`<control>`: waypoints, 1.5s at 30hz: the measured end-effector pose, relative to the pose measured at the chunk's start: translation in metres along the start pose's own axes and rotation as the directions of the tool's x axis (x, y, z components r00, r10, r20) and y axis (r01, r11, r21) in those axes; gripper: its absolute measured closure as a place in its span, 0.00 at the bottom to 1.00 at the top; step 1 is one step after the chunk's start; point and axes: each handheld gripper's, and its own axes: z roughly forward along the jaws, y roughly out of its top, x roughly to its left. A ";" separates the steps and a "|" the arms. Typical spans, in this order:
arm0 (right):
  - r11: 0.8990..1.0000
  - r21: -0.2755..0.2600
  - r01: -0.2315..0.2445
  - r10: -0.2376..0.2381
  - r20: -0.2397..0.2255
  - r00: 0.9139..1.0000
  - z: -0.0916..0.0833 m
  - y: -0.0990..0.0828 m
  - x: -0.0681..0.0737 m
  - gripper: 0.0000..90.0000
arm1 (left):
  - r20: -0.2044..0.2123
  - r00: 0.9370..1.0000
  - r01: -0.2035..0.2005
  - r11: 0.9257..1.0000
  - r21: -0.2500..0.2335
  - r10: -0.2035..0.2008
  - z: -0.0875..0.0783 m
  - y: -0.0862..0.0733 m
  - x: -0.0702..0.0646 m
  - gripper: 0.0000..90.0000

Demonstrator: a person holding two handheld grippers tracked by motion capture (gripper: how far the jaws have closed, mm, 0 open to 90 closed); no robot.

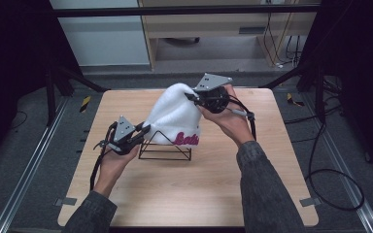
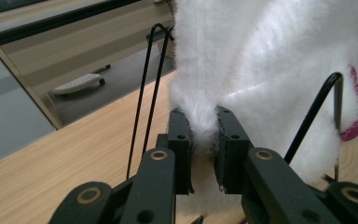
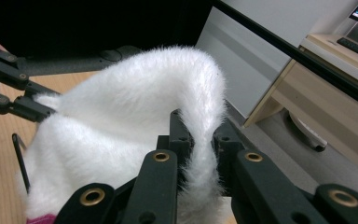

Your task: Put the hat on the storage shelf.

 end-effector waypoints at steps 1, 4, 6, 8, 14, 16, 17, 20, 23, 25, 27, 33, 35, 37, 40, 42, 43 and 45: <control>1.000 0.000 0.000 0.000 0.000 1.000 0.000 0.000 0.000 0.92 | 0.000 1.000 0.000 1.000 0.000 0.000 0.000 0.000 0.000 0.87; 1.000 -0.002 -0.011 0.011 0.002 1.000 -0.001 -0.006 0.000 0.92 | -0.001 1.000 -0.004 1.000 0.002 0.004 0.001 0.000 -0.001 0.87; 1.000 0.011 -0.010 0.010 0.007 1.000 -0.001 -0.010 -0.001 0.92 | 0.001 1.000 -0.007 1.000 0.001 0.007 0.000 0.000 -0.002 0.87; 1.000 0.026 -0.017 0.017 0.014 1.000 -0.001 -0.014 -0.003 0.92 | 0.005 1.000 -0.007 1.000 0.000 0.007 -0.001 0.001 -0.002 0.87; 1.000 -0.021 0.008 -0.007 0.030 1.000 -0.006 0.022 -0.002 0.92 | 0.010 1.000 -0.011 1.000 -0.017 0.011 -0.005 0.010 -0.002 0.88; 0.999 -0.031 0.019 -0.018 0.031 0.999 -0.006 0.030 -0.001 0.92 | 0.007 1.000 -0.009 1.000 -0.021 0.009 -0.005 0.011 -0.002 0.88; 0.998 -0.044 0.049 -0.047 0.031 0.998 -0.006 0.049 0.002 0.92 | 0.001 1.000 0.001 1.000 -0.028 -0.001 -0.007 0.013 0.000 0.88; 0.996 -0.056 0.073 -0.071 0.026 0.997 -0.003 0.066 0.007 0.92 | -0.007 1.000 0.009 0.999 -0.032 -0.009 -0.008 0.015 0.003 0.87; 0.994 -0.065 0.087 -0.086 0.017 0.996 0.003 0.076 0.011 0.92 | -0.021 0.999 0.023 0.999 -0.038 -0.024 -0.011 0.016 0.011 0.88; 0.994 -0.068 0.090 -0.089 0.013 0.996 0.005 0.078 0.012 0.92 | -0.033 0.999 0.032 0.999 -0.042 -0.034 -0.013 0.016 0.017 0.88; 0.993 -0.073 0.090 -0.090 0.007 0.996 0.009 0.081 0.011 0.92 | -0.040 0.998 0.045 0.998 -0.048 -0.047 -0.015 0.016 0.021 0.88; 0.995 -0.062 0.082 -0.083 -0.004 0.997 0.019 0.081 0.003 0.92 | -0.050 0.996 0.071 0.996 -0.060 -0.074 -0.014 0.014 0.029 0.88; 0.995 -0.060 0.078 -0.079 -0.007 0.997 0.021 0.080 0.001 0.92 | -0.050 0.996 0.072 0.996 -0.054 -0.075 -0.011 0.013 0.029 0.87; 0.995 -0.059 0.077 -0.078 -0.009 0.997 0.022 0.079 0.000 0.92 | -0.051 0.996 0.071 0.996 -0.053 -0.073 -0.010 0.012 0.028 0.87; 0.995 -0.058 0.077 -0.078 -0.015 0.997 0.023 0.075 0.002 0.92 | -0.059 0.996 0.060 0.997 -0.046 -0.063 -0.008 0.008 0.027 0.88; 0.995 -0.056 0.079 -0.080 -0.022 0.997 0.024 0.071 0.005 0.92 | -0.058 0.996 0.065 0.997 -0.039 -0.067 -0.007 0.004 0.028 0.88; 0.995 -0.056 0.082 -0.083 -0.026 0.996 0.024 0.069 0.007 0.92 | -0.058 0.996 0.066 0.997 -0.036 -0.068 -0.007 0.002 0.029 0.88; 0.995 -0.054 0.085 -0.087 -0.033 0.996 0.023 0.066 0.010 0.92 | -0.057 0.996 0.067 0.997 -0.035 -0.069 -0.009 -0.001 0.029 0.88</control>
